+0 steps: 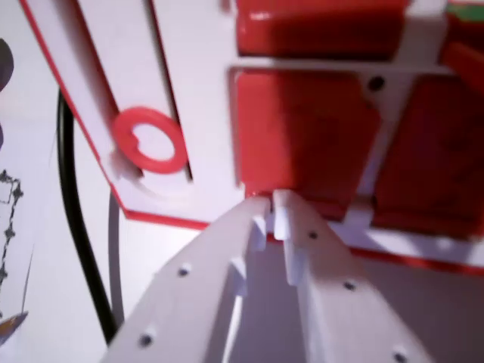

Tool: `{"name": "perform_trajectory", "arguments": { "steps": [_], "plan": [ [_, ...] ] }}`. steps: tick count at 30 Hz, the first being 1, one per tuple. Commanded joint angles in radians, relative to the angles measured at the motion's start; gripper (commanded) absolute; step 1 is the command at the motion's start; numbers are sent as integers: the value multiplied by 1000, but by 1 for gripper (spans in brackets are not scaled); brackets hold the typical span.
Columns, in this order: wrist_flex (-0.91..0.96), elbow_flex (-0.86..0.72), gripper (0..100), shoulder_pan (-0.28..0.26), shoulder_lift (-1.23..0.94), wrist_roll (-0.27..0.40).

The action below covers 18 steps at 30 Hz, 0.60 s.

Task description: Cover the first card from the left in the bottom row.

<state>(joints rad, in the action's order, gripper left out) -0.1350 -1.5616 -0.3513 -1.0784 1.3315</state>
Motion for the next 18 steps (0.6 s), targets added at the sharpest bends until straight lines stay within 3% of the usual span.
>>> {"name": "perform_trajectory", "arguments": {
  "steps": [1,18],
  "plan": [
    [94,109,0,9,-3,14],
    [67,129,0,21,-26,14]
  ]
}}
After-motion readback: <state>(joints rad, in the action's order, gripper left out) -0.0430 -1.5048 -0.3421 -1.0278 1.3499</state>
